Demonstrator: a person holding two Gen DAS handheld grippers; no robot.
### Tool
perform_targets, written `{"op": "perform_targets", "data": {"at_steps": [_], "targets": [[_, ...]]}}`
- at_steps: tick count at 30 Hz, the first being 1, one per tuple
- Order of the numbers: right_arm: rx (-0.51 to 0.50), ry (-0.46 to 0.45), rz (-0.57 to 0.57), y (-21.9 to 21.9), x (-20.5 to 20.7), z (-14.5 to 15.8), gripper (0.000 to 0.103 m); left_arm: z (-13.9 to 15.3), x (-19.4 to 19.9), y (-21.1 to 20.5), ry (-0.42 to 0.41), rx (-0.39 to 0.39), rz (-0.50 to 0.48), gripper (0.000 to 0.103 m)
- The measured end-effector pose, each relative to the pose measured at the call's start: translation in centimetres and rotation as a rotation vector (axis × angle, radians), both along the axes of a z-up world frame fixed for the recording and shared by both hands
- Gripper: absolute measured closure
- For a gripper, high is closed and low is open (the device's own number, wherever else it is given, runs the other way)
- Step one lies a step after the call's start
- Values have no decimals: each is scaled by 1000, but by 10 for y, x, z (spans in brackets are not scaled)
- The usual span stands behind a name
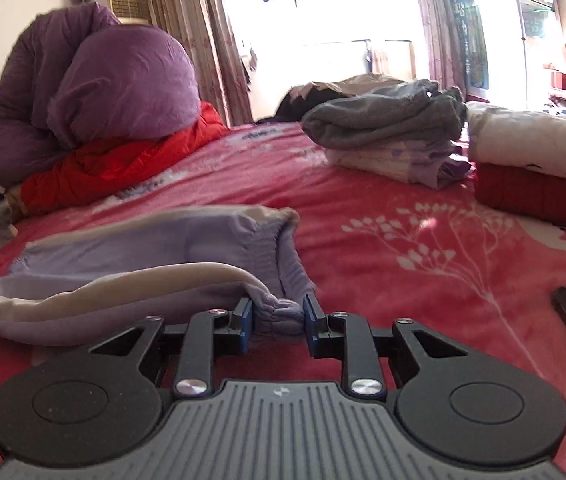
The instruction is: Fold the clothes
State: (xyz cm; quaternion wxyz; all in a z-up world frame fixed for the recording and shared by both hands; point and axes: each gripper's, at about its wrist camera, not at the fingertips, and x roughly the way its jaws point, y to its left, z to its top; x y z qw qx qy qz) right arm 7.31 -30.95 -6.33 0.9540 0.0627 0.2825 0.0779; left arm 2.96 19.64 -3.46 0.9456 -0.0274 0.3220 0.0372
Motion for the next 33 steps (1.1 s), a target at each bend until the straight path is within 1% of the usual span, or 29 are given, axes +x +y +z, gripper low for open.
{"op": "perform_targets", "data": {"at_steps": [1,2,3,4,6,7,9,10,11,13,15,16,19,23,24,25,26,27,28,29,30,32,33], "targets": [[-7,13,-2,0,-4,-1,69,1,-4,0,8,-6,0,76],[1,17,-6,-3,-9,-1,67,3,-8,4,6,-34,12,75],[17,16,-11,-6,-14,1,60,5,-11,9,1,-70,28,74],[51,17,-20,-11,-19,1,53,8,-14,13,-5,-107,44,71],[138,22,-43,-23,-28,2,50,10,-18,25,-20,-220,105,60],[192,27,-59,-30,-31,2,49,8,-18,30,-19,-299,143,50],[318,51,-98,-43,-32,-3,45,1,-18,40,-10,-472,221,48],[397,76,-121,-50,-30,-9,42,-6,-17,43,10,-547,270,44],[469,104,-138,-55,-28,-16,41,-14,-16,45,36,-619,322,44],[597,154,-168,-60,-20,-33,38,-31,-14,46,78,-740,385,44],[717,195,-192,-64,-12,-48,37,-40,-14,45,85,-823,415,44],[760,203,-198,-64,-9,-54,37,-44,-14,44,86,-862,428,44],[847,217,-210,-61,2,-65,37,-46,-11,44,72,-874,483,44],[922,237,-204,-50,15,-76,37,-57,-7,55,48,-972,558,44],[926,239,-202,-46,17,-78,40,-60,-6,57,41,-984,566,44],[915,241,-196,-43,19,-78,50,-62,-4,57,38,-990,563,46],[901,244,-190,-39,21,-79,59,-64,-2,56,41,-986,561,66],[902,252,-180,-37,23,-80,82,-65,1,54,43,-965,557,79],[906,258,-180,-37,24,-83,90,-65,4,52,46,-940,553,83],[908,258,-183,-37,25,-84,91,-62,5,51,18,-929,533,86],[924,252,-183,-39,25,-86,94,-57,6,49,-21,-923,507,86],[989,211,-169,-46,23,-85,95,-38,7,48,-147,-923,390,87],[1021,172,-155,-50,21,-82,95,-25,6,47,-218,-899,338,87]]}}
